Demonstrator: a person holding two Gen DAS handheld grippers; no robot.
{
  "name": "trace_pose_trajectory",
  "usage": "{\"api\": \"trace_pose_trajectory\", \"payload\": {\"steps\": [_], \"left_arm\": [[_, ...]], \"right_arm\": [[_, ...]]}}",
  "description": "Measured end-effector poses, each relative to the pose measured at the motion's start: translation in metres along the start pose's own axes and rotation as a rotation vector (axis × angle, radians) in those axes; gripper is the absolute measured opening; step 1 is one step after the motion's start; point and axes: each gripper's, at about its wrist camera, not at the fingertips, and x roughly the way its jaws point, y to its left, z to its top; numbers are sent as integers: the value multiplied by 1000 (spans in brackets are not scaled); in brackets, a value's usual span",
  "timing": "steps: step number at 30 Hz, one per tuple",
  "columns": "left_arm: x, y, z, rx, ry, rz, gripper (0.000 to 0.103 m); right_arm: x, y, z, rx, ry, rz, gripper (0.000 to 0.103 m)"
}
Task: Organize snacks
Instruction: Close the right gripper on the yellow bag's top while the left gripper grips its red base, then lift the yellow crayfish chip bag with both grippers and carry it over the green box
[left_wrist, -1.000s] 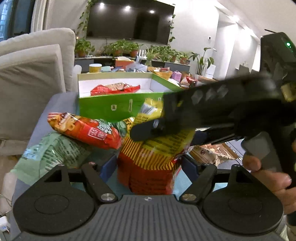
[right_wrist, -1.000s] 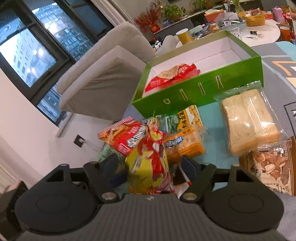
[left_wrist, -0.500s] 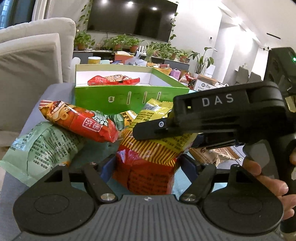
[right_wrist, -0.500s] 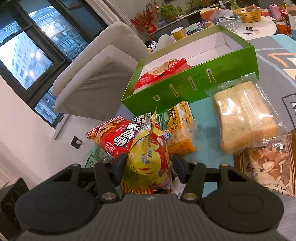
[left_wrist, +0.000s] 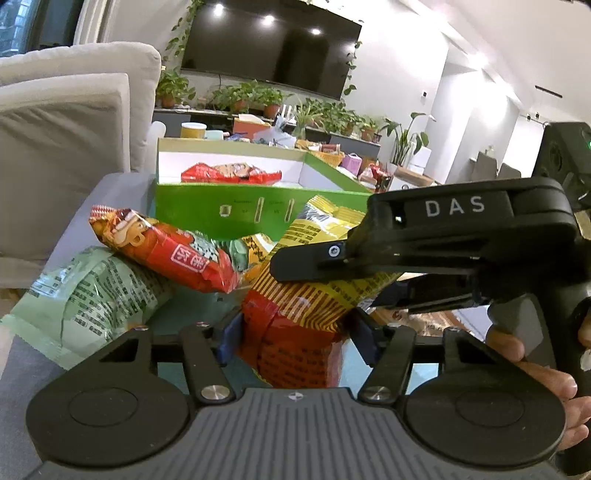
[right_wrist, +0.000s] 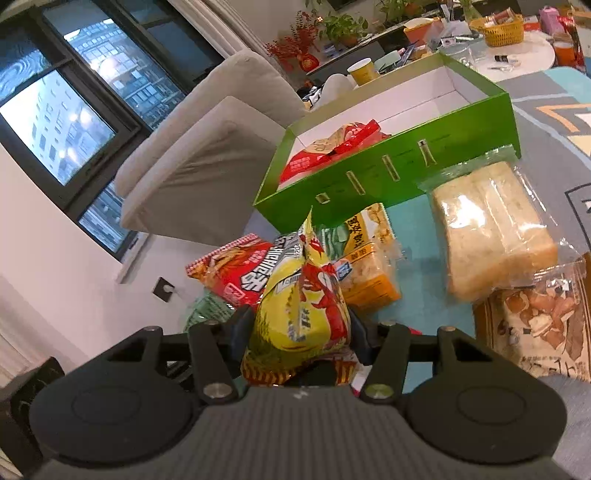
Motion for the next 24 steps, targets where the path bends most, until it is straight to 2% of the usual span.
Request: {"api": "trace_pose_trajectory", "payload": {"steps": [10,24], "left_arm": [[-13,-2,4,-4,-72,-32,53],[-16,-5,10,3,-96,-40,52]], "right_arm": [[-17,11,3,8,-40,45,56],[-25,15,7,16,-60,67,54]]}}
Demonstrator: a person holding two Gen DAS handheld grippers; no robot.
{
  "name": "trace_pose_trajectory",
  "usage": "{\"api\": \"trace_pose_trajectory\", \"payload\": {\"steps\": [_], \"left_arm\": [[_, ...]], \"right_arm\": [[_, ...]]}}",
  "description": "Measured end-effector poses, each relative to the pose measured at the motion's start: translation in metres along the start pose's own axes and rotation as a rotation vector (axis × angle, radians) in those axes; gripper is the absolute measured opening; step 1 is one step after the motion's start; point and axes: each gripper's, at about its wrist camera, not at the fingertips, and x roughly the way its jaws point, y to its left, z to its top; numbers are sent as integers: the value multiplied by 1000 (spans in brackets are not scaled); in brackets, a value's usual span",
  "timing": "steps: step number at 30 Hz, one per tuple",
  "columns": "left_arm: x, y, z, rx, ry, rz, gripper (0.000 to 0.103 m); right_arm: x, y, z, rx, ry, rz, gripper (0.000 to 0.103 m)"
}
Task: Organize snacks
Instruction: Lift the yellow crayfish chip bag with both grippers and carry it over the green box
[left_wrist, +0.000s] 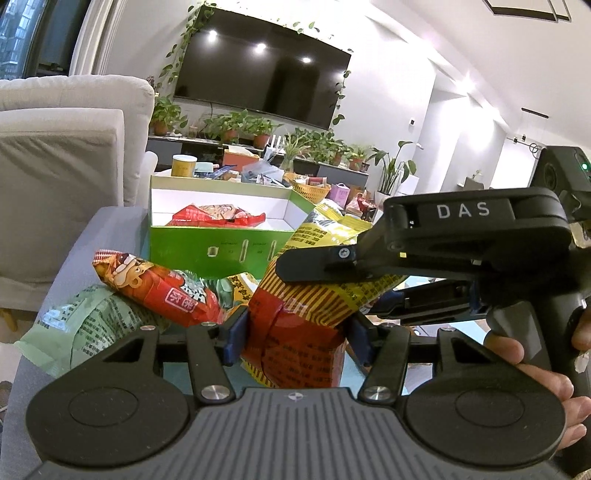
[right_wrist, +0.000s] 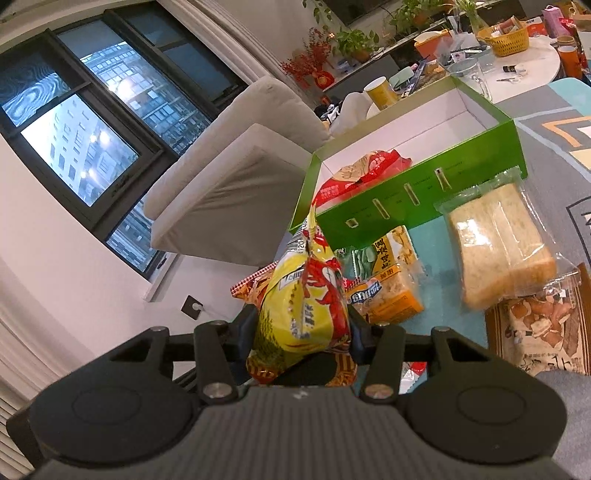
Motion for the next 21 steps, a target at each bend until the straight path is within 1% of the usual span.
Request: {"api": "trace_pose_trajectory", "payload": {"steps": [4,13,21], "left_arm": [[1,-2,7,16,-5,-3,52],[2,-7,36,45,-27,-16,53],[9,-5,62,36,-24,-19,53]], "right_arm": [[-3,1,5,8,-8,5,54],[-13,13,23,4,-42,13,54],[-10,20,47,8,-39,28,54]]}}
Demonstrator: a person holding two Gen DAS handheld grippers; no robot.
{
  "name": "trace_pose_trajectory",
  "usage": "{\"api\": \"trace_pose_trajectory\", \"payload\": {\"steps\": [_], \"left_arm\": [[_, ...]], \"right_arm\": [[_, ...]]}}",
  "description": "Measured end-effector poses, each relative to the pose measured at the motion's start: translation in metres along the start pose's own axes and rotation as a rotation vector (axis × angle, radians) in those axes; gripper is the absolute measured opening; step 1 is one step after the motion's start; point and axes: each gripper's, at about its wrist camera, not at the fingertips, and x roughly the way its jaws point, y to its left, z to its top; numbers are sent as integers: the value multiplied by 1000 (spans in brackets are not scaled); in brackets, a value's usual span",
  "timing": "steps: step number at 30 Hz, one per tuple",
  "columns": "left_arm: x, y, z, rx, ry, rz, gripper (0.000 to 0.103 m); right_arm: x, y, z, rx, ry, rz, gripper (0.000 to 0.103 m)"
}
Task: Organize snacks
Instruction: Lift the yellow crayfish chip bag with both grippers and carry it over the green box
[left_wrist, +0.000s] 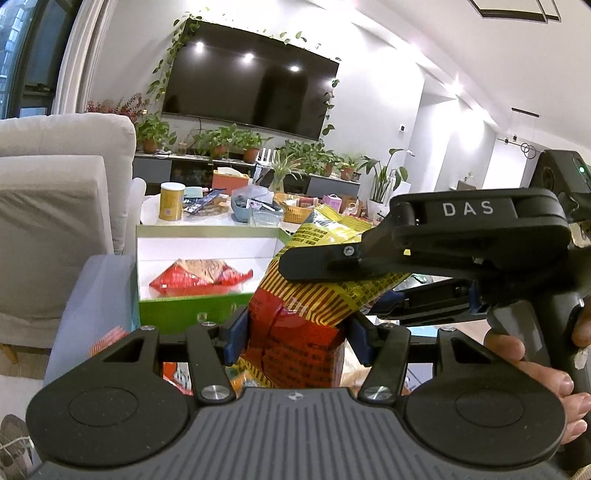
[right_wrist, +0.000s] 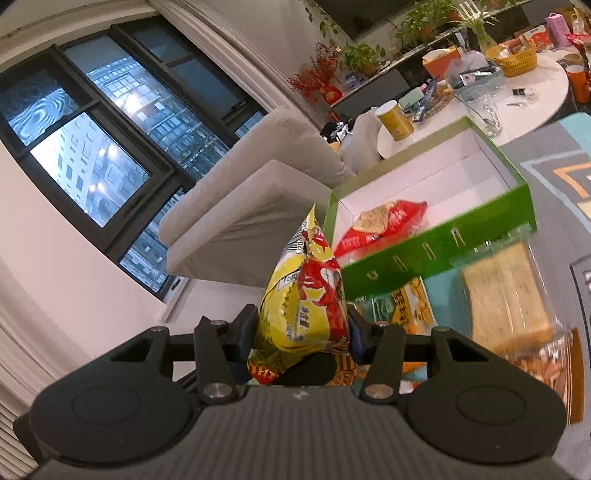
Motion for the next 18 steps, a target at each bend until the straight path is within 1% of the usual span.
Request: {"api": "trace_pose_trajectory", "payload": {"steps": [7,12,18], "left_arm": [[13,3,25,9,9,4,53],[27,5,39,17,16,12,53],[54,8,54,16,43,8,53]], "right_arm": [[5,-1,21,8,-11,6,54],[13,-5,40,19,-20,26,54],[22,-17,63,36,-22,22,55]]}}
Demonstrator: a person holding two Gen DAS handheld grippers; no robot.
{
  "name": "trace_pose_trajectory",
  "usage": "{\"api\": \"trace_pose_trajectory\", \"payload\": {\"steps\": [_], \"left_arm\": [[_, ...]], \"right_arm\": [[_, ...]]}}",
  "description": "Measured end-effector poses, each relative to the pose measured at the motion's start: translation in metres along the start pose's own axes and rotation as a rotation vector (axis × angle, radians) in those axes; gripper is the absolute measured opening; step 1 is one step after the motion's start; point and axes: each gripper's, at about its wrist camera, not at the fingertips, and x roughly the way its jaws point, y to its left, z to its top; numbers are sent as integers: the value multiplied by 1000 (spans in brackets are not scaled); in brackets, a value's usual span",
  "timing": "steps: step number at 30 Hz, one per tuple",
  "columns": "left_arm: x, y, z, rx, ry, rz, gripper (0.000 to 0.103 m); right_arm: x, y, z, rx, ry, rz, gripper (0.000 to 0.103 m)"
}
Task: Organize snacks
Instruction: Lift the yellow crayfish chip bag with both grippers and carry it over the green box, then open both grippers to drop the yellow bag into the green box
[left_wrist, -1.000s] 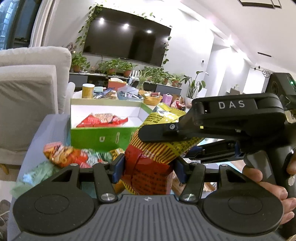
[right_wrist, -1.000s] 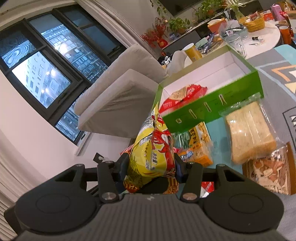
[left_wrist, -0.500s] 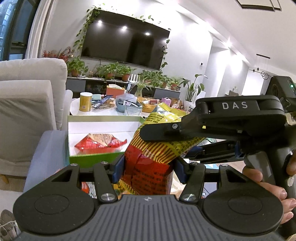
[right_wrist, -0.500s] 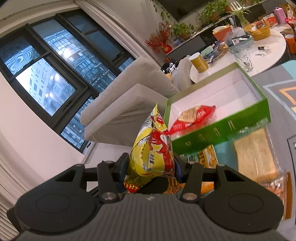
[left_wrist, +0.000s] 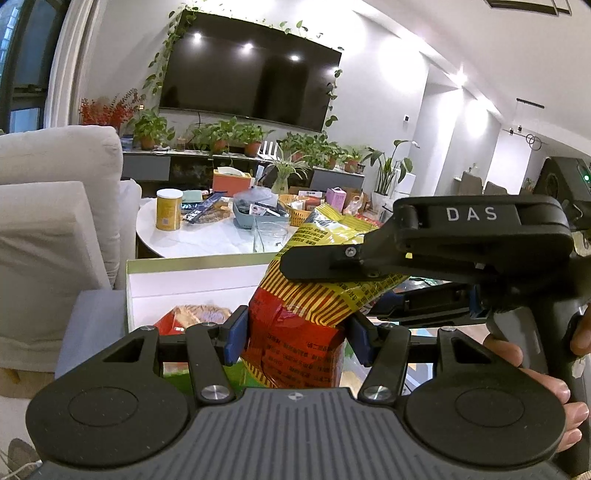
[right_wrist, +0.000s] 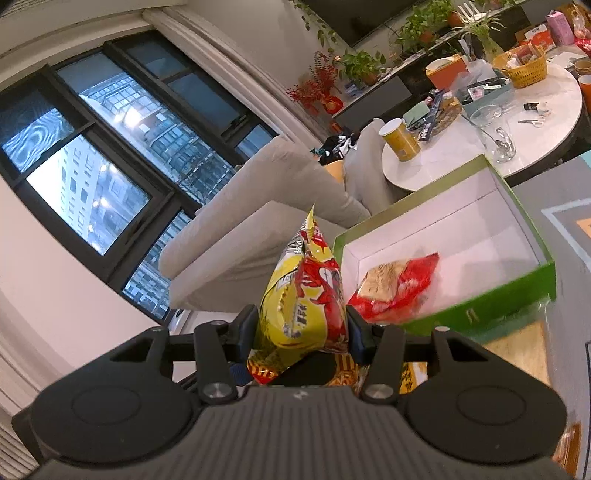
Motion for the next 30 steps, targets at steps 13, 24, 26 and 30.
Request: {"api": "trace_pose_trajectory", "payload": {"steps": [13,24,26,30], "left_arm": [[60,8,26,-31,76,-14,53],[109,4,34,-70,171,27,53],[114,5,33,-78,179,27,53],[124,3,35,-96,198,32,53]], "right_arm": [[10,-35,36,95,-5,-19,55],[26,-75,54,205,-21,-59,55],[27,-79,56,214,-19,-64,55],[28,-81,57,205,-21,-90,55]]}}
